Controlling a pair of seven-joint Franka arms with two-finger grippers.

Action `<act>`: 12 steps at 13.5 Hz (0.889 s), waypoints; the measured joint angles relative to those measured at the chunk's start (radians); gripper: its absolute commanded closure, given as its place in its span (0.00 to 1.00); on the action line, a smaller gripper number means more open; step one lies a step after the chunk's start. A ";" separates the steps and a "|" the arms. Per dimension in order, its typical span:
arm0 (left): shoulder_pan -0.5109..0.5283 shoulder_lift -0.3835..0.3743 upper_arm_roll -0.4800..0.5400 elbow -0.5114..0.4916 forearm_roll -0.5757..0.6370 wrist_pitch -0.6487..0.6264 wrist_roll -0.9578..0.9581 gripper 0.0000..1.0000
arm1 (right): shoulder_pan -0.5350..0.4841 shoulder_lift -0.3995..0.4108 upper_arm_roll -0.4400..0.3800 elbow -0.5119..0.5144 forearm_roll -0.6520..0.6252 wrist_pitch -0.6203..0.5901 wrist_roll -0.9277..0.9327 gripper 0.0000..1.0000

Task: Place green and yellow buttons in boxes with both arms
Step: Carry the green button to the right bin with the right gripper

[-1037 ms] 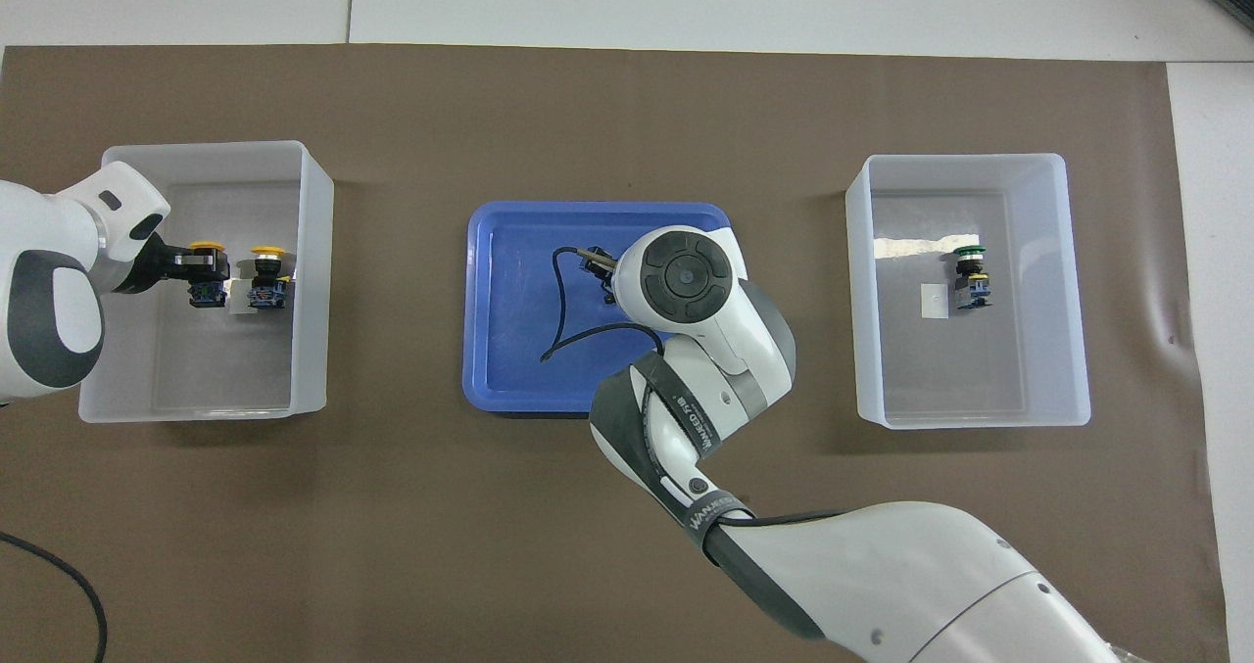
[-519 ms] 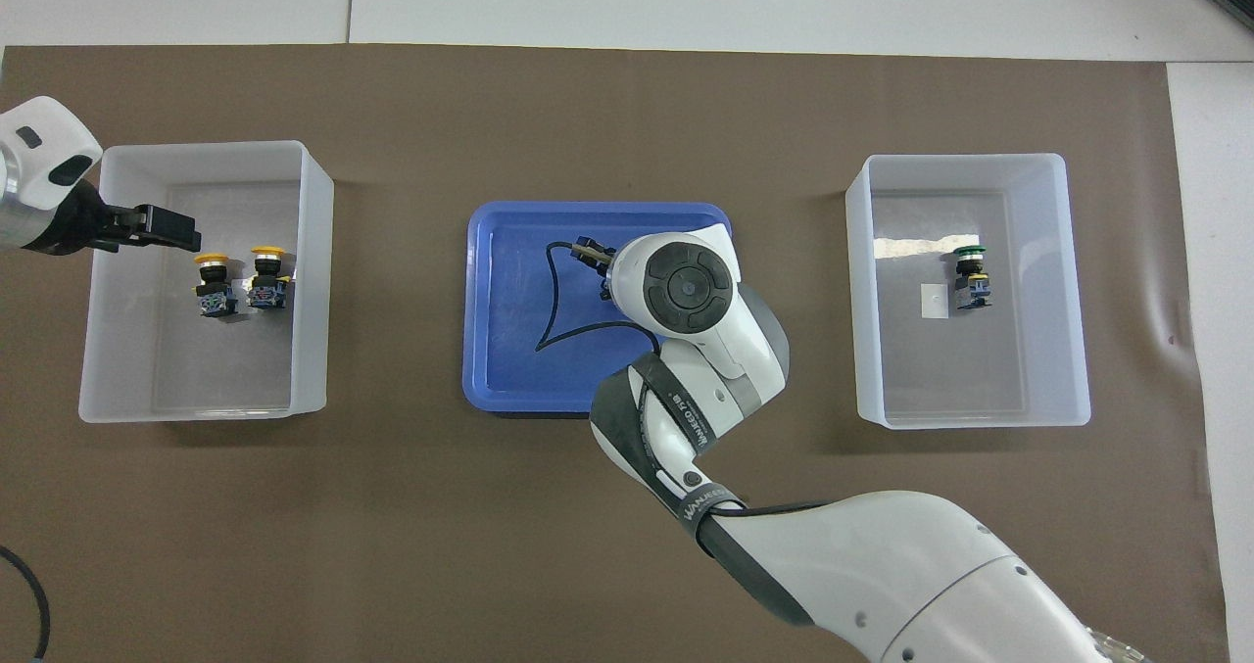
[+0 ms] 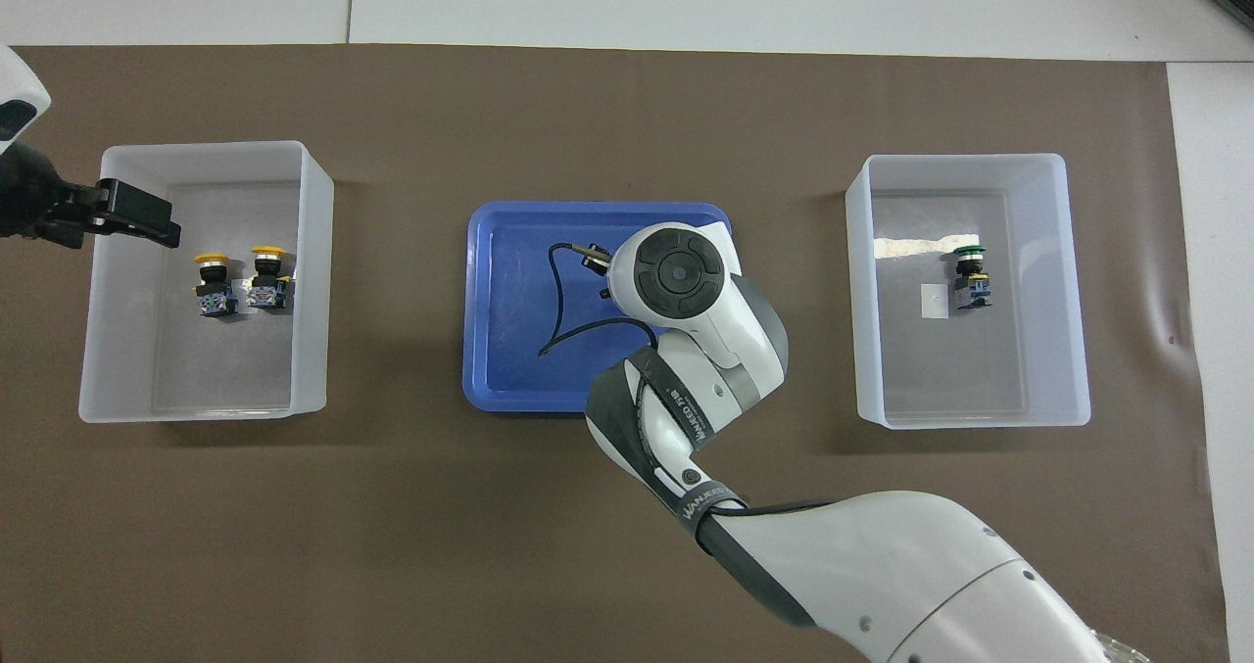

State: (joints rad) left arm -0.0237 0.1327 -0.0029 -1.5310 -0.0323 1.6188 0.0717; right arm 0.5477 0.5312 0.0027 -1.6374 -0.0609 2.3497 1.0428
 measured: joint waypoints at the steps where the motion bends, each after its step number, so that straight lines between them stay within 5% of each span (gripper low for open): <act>1: -0.023 -0.024 -0.003 0.001 0.012 -0.025 -0.016 0.00 | -0.016 -0.024 -0.002 0.019 0.000 -0.048 -0.045 1.00; 7: -0.036 -0.159 -0.002 -0.007 0.019 -0.194 -0.034 0.00 | -0.202 -0.240 -0.004 0.037 0.000 -0.381 -0.445 1.00; 12: -0.034 -0.164 0.001 -0.035 0.019 -0.179 -0.039 0.00 | -0.382 -0.319 -0.007 -0.079 0.001 -0.423 -0.846 1.00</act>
State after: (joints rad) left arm -0.0576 -0.0317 -0.0020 -1.5658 -0.0131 1.4399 0.0331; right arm 0.1655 0.2126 -0.0045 -1.7161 -0.0603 1.9263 0.1972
